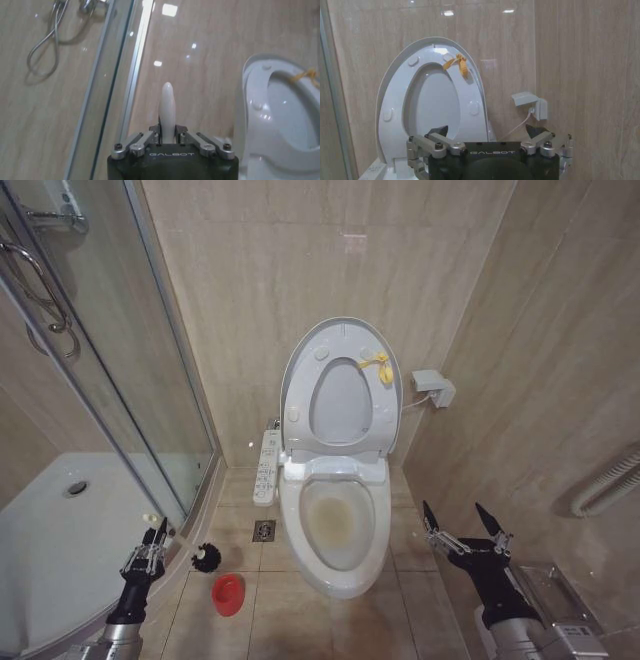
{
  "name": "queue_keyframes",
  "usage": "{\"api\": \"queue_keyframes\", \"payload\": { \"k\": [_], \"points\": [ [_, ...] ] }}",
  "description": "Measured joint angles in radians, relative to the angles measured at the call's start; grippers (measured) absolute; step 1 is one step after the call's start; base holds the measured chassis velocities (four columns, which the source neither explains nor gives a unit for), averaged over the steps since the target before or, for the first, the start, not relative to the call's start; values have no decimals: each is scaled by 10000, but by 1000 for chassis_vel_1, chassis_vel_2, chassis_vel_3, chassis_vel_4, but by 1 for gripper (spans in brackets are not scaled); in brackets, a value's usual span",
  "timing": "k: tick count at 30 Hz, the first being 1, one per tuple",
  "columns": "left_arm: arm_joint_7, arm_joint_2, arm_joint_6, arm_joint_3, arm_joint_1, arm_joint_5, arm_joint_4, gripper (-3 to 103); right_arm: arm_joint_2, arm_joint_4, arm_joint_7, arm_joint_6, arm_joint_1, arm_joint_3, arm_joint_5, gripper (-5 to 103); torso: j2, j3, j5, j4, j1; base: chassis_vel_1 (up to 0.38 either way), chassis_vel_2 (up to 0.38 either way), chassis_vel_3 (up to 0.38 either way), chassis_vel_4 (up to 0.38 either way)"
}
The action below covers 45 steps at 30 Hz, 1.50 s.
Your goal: Open the toilet lid, clean the toilet bowl with a toilet brush, close the toilet lid, and flush.
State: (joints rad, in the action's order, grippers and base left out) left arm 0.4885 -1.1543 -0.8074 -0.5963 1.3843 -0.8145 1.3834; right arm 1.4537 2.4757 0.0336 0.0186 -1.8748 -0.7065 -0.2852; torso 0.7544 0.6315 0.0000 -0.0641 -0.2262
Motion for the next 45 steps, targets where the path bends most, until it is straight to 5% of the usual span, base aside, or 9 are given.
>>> {"api": "queue_keyframes", "payload": {
  "k": [28,45],
  "points": [
    [829,260,-123,1876,-2705,683,-4326,19,0,0,1,0,0,0,0,100,0,0,1,-1,0,0,0,0,0],
    [987,137,-123,2260,-3172,903,-5173,19,1,0,0,0,0,0,0,100,0,0,0,0,0,0,0,0,0]
  ]
}}
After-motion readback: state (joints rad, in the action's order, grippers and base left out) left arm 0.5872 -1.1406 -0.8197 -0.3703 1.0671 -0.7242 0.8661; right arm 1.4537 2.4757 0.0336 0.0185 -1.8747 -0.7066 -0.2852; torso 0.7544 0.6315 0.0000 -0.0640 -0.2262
